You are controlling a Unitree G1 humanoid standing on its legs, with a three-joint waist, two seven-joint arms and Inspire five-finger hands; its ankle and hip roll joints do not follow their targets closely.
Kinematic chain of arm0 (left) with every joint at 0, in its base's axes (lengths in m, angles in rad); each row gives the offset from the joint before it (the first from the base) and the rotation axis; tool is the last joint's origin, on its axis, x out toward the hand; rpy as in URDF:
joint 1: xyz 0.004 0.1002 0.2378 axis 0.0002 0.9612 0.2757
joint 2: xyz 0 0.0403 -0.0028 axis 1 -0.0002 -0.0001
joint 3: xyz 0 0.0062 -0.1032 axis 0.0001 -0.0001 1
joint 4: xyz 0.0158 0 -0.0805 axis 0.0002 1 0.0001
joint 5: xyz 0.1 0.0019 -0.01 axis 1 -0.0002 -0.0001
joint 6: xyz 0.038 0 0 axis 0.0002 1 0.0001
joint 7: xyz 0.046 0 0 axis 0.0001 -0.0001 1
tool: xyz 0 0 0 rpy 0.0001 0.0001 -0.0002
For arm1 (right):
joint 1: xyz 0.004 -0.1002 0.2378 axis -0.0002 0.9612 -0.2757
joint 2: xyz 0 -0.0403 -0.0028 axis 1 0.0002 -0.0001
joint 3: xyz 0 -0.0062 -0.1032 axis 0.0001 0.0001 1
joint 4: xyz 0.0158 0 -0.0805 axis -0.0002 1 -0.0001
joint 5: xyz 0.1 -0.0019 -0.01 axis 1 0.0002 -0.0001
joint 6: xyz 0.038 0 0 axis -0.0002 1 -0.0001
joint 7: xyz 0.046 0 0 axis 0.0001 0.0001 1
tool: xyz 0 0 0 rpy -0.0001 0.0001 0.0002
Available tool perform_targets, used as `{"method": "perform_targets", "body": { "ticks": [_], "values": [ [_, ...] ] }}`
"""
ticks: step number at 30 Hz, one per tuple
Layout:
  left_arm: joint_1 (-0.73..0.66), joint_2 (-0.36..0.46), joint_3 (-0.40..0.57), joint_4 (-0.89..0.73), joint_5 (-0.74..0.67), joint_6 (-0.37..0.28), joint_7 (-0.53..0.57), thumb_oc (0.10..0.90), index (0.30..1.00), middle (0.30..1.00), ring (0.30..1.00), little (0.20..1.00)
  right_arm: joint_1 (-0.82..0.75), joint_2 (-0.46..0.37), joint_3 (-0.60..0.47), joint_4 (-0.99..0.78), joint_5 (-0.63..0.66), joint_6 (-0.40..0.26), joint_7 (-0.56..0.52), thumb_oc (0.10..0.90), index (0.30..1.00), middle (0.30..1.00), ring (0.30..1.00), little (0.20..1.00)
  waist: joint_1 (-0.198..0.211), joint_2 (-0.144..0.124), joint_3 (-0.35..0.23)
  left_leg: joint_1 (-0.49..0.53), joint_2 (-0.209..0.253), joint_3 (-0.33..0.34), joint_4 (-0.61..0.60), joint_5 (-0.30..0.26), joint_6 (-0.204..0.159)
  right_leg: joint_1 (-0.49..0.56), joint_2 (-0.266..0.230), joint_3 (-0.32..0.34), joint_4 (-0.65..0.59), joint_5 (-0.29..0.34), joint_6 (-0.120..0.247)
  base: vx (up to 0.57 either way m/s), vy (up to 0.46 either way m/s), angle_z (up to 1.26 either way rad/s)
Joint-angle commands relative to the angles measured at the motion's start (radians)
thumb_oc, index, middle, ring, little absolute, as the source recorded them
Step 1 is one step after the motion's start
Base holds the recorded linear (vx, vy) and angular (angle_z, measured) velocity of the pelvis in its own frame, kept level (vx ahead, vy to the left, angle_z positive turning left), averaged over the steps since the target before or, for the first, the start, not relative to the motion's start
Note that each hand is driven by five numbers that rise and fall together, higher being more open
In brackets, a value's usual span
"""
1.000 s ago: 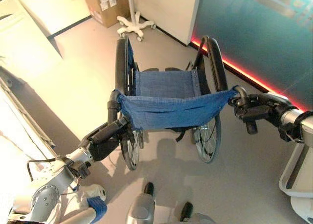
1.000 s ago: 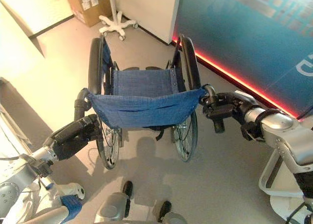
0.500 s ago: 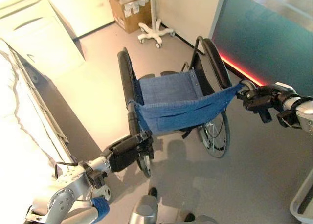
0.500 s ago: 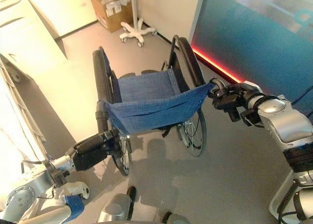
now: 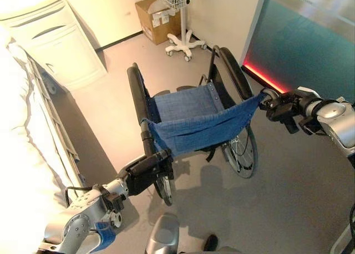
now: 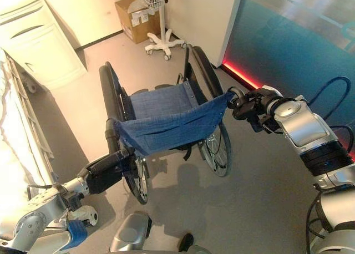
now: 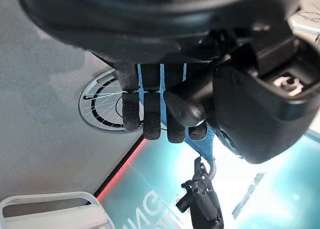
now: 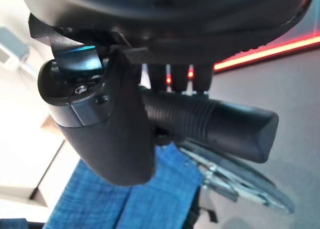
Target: Push the wheelchair next to the bed
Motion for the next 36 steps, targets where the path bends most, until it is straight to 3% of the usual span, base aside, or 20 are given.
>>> {"method": "perform_targets", "body": {
  "ticks": [1,3,5,7,10,11,12,14,16,18,22,23,24,26,27,28,29,30,34,36],
  "values": [
    [-0.108,-0.036,-0.092,-0.166,-0.066,-0.079,-0.071,0.4,0.3,0.3,0.3,0.3,-0.184,0.084,0.096,-0.224,-0.034,-0.162,0.139,0.4,0.3,0.3,0.3,0.3,0.044,-0.057,-0.114,-0.013,-0.031,-0.019,0.168,0.021,0.047,-0.114,-0.001,0.027,0.102,0.025,-0.016,0.19,-0.045,-0.07],
    [-0.11,-0.04,-0.089,-0.162,-0.056,-0.07,-0.077,0.4,0.3,0.3,0.3,0.3,-0.18,0.094,0.083,-0.236,-0.049,-0.152,0.147,0.4,0.3,0.3,0.3,0.3,0.054,-0.054,-0.111,0.024,-0.066,-0.031,0.059,-0.022,0.058,-0.112,0.006,0.028,0.11,0.022,-0.005,0.27,-0.029,-0.09],
    [-0.117,-0.032,-0.093,-0.159,-0.041,-0.076,-0.084,0.4,0.3,0.3,0.3,0.3,-0.195,0.123,0.084,-0.228,-0.081,-0.143,0.147,0.4,0.3,0.3,0.3,0.3,0.074,-0.038,-0.118,0.122,-0.09,-0.035,-0.26,-0.051,0.069,-0.111,0.034,0.015,0.13,0.005,0.015,0.35,-0.024,-0.08],
    [-0.133,-0.04,-0.115,-0.158,-0.026,-0.079,-0.087,0.4,0.3,0.3,0.3,0.3,-0.218,0.149,0.095,-0.192,-0.091,-0.145,0.132,0.4,0.3,0.3,0.3,0.3,0.092,-0.027,-0.124,0.133,-0.09,0.025,-0.463,-0.026,0.066,-0.082,0.06,-0.018,0.129,-0.014,0.015,0.3,-0.019,0.0],
    [-0.162,-0.057,-0.154,-0.141,0.009,-0.084,-0.122,0.4,0.3,0.3,0.3,0.3,-0.239,0.157,0.085,-0.152,-0.097,-0.138,0.118,0.4,0.3,0.3,0.3,0.3,0.107,-0.016,-0.128,0.042,-0.089,0.205,-0.527,0.057,0.064,-0.019,0.109,-0.066,0.132,-0.071,-0.014,0.36,-0.065,0.3],
    [-0.181,-0.058,-0.167,-0.133,0.019,-0.076,-0.131,0.4,0.3,0.3,0.3,0.3,-0.244,0.147,0.082,-0.14,-0.089,-0.142,0.115,0.4,0.3,0.3,0.3,0.3,0.106,-0.032,-0.131,0.025,-0.094,0.263,-0.497,0.028,0.074,0.0,0.113,-0.084,0.15,-0.105,-0.02,0.37,-0.086,0.88],
    [-0.19,-0.054,-0.168,-0.133,0.015,-0.067,-0.126,0.4,0.3,0.3,0.3,0.3,-0.251,0.144,0.084,-0.13,-0.083,-0.151,0.116,0.4,0.3,0.3,0.3,0.3,0.105,-0.042,-0.134,0.025,-0.098,0.285,-0.478,0.005,0.091,0.003,0.114,-0.097,0.166,-0.121,-0.022,0.34,-0.088,0.81],
    [-0.198,-0.039,-0.165,-0.134,0.003,-0.055,-0.103,0.4,0.3,0.3,0.3,0.3,-0.267,0.165,0.089,-0.106,-0.07,-0.171,0.115,0.4,0.3,0.3,0.3,0.3,0.131,-0.071,-0.142,-0.006,-0.137,0.252,-0.435,-0.017,0.127,0.019,0.13,-0.11,0.197,-0.113,-0.015,0.31,-0.087,0.2],
    [-0.19,-0.032,-0.143,-0.138,0.0,-0.042,-0.112,0.4,0.3,0.3,0.3,0.3,-0.276,0.166,0.092,-0.106,-0.067,-0.179,0.121,0.4,0.3,0.3,0.3,0.3,0.148,-0.1,-0.148,-0.011,-0.157,0.276,-0.426,-0.047,0.167,0.034,0.137,-0.114,0.238,-0.069,0.01,0.38,-0.036,0.07],
    [-0.169,-0.009,-0.105,-0.155,-0.013,-0.037,-0.135,0.4,0.3,0.3,0.3,0.3,-0.274,0.163,0.093,-0.107,-0.062,-0.205,0.118,0.4,0.3,0.3,0.3,0.3,0.179,-0.136,-0.151,0.005,-0.21,0.243,-0.451,-0.067,0.21,0.02,0.139,-0.113,0.393,0.106,0.116,0.4,0.03,0.17],
    [-0.161,0.028,-0.067,-0.169,-0.037,-0.05,-0.143,0.4,0.3,0.3,0.3,0.3,-0.288,0.166,0.101,-0.105,-0.036,-0.254,0.085,0.4,0.3,0.3,0.3,0.3,0.192,-0.144,-0.138,0.013,-0.205,0.185,-0.448,-0.068,0.221,-0.069,0.166,-0.067,0.603,0.267,0.201,0.2,-0.055,0.25],
    [-0.162,0.032,-0.064,-0.167,-0.041,-0.051,-0.145,0.4,0.3,0.3,0.3,0.3,-0.292,0.168,0.102,-0.106,-0.035,-0.253,0.083,0.4,0.3,0.3,0.3,0.3,0.191,-0.146,-0.137,0.01,-0.205,0.181,-0.442,-0.067,0.218,-0.073,0.158,-0.059,0.597,0.264,0.203,0.23,-0.17,0.26],
    [-0.16,0.052,-0.049,-0.158,-0.056,-0.06,-0.165,0.4,0.3,0.3,0.3,0.3,-0.305,0.168,0.103,-0.112,-0.035,-0.269,0.089,0.4,0.3,0.3,0.3,0.3,0.191,-0.153,-0.127,0.001,-0.209,0.17,-0.413,-0.071,0.208,-0.068,0.102,-0.045,0.554,0.239,0.206,0.2,-0.173,0.12],
    [-0.165,0.076,-0.043,-0.166,-0.079,-0.068,-0.175,0.4,0.3,0.3,0.3,0.3,-0.316,0.15,0.117,-0.12,-0.04,-0.285,0.092,0.4,0.3,0.3,0.3,0.3,0.189,-0.144,-0.129,-0.012,-0.199,0.151,-0.377,-0.072,0.189,-0.045,0.024,-0.061,0.45,0.155,0.173,0.24,-0.245,0.12],
    [-0.17,0.099,-0.039,-0.181,-0.119,-0.068,-0.169,0.4,0.3,0.3,0.3,0.3,-0.316,0.123,0.12,-0.135,-0.043,-0.309,0.107,0.4,0.3,0.3,0.3,0.3,0.18,-0.117,-0.126,-0.03,-0.163,0.123,-0.312,-0.073,0.153,-0.028,-0.026,-0.091,0.329,0.011,0.106,0.23,-0.266,-0.05],
    [-0.172,0.101,-0.039,-0.186,-0.126,-0.068,-0.166,0.4,0.3,0.3,0.3,0.3,-0.314,0.115,0.12,-0.138,-0.044,-0.321,0.111,0.4,0.3,0.3,0.3,0.3,0.178,-0.11,-0.127,-0.038,-0.154,0.114,-0.296,-0.066,0.144,-0.028,-0.036,-0.092,0.297,-0.012,0.095,0.27,-0.325,-0.34],
    [-0.173,0.103,-0.047,-0.195,-0.137,-0.071,-0.163,0.4,0.3,0.3,0.3,0.3,-0.306,0.098,0.117,-0.15,-0.04,-0.337,0.114,0.4,0.3,0.3,0.3,0.3,0.167,-0.093,-0.121,-0.032,-0.137,0.074,-0.26,-0.075,0.125,-0.037,-0.083,-0.08,0.229,-0.024,0.096,0.21,-0.229,-0.44],
    [-0.174,0.101,-0.053,-0.197,-0.138,-0.074,-0.16,0.4,0.3,0.3,0.3,0.3,-0.303,0.093,0.118,-0.157,-0.038,-0.344,0.112,0.4,0.3,0.3,0.3,0.3,0.161,-0.086,-0.119,-0.024,-0.131,0.06,-0.256,-0.078,0.119,-0.043,-0.102,-0.071,0.212,-0.019,0.099,0.27,-0.295,-0.36],
    [-0.209,0.101,-0.092,-0.173,-0.135,-0.092,-0.134,0.4,0.3,0.3,0.3,0.3,-0.346,0.123,0.144,-0.191,-0.018,-0.336,0.088,0.4,0.3,0.3,0.3,0.3,0.13,-0.08,-0.095,0.101,-0.052,0.009,-0.282,-0.157,0.09,-0.114,-0.246,-0.009,0.155,0.145,0.151,0.3,-0.405,0.78],
    [-0.226,0.099,-0.099,-0.162,-0.123,-0.085,-0.128,0.4,0.3,0.3,0.3,0.3,-0.384,0.142,0.162,-0.214,0.005,-0.302,0.073,0.4,0.3,0.3,0.3,0.3,0.121,-0.081,-0.093,0.133,0.023,-0.009,-0.287,-0.148,0.066,-0.138,-0.216,0.003,0.183,0.103,0.17,0.33,-0.478,1.05]
  ]
}}
